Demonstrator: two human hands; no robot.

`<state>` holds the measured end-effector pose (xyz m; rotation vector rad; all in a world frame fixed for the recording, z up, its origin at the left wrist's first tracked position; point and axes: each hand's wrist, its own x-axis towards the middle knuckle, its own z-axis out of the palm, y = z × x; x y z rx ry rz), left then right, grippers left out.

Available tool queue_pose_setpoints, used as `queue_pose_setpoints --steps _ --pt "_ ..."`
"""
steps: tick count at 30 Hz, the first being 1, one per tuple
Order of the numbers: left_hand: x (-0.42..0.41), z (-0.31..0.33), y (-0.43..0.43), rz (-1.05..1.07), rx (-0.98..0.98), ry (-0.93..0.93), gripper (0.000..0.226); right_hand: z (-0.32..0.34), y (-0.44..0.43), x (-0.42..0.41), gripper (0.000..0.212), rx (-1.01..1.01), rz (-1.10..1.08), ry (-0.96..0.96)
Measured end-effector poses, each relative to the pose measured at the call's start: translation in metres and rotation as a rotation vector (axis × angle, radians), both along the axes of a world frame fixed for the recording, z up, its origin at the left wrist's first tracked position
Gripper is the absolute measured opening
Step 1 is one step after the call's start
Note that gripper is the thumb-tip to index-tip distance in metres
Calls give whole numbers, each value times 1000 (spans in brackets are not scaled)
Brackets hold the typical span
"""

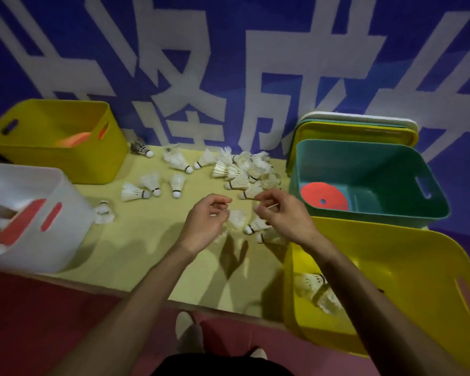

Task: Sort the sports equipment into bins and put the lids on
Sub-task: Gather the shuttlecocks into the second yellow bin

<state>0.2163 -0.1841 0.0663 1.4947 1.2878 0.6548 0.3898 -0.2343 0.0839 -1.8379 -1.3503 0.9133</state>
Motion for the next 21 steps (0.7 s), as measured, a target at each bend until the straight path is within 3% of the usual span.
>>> queue_pose_setpoints --steps 11,15,21 --pt "-163 -57 95 202 -90 122 23 -54 117 -137 31 -230 179 -41" --pt "-212 -85 137 234 -115 224 29 -81 151 -169 33 -289 187 -150" --pt "-255 -125 186 143 -84 521 45 -127 165 -183 48 -436 41 -428"
